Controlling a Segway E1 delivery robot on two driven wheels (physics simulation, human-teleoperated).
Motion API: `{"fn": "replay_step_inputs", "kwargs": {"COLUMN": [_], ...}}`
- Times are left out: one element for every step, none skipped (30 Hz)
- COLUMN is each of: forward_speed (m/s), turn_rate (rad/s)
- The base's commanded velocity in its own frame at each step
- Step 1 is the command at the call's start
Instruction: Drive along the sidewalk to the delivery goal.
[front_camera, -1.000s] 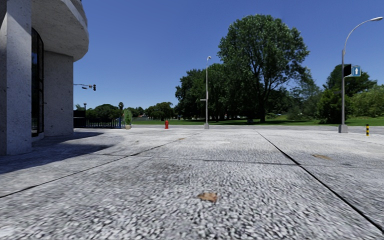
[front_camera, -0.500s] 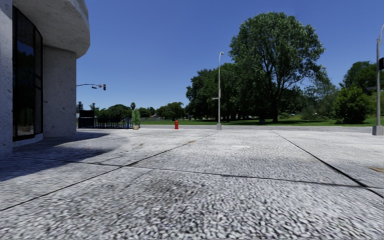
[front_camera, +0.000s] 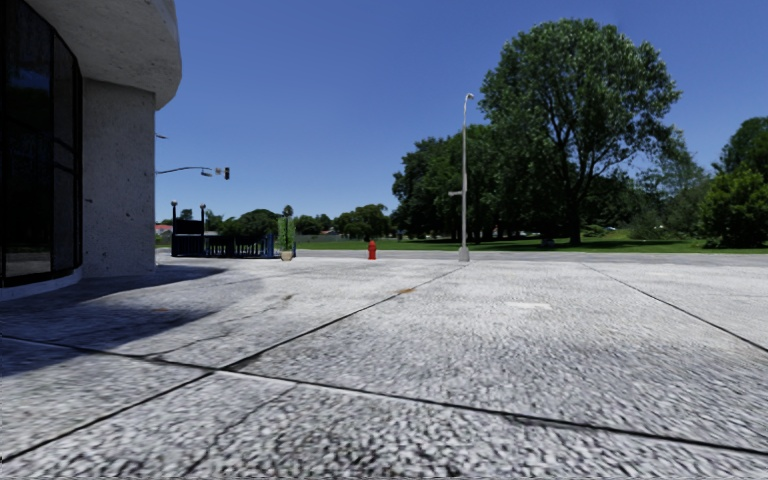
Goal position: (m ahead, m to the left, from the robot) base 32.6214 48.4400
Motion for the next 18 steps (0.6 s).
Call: {"fn": "replay_step_inputs", "kwargs": {"forward_speed": [2.0,2.0,2.0,2.0,2.0,2.0,2.0,2.0,2.0,2.0,2.0,2.0,2.0,2.0,2.0,2.0,2.0,2.0], "turn_rate": [0.25,0.25,0.25,0.25,0.25,0.25,0.25,0.25,0.25,0.25,0.25,0.25,0.25,0.25,0.25,0.25,0.25,0.25]}}
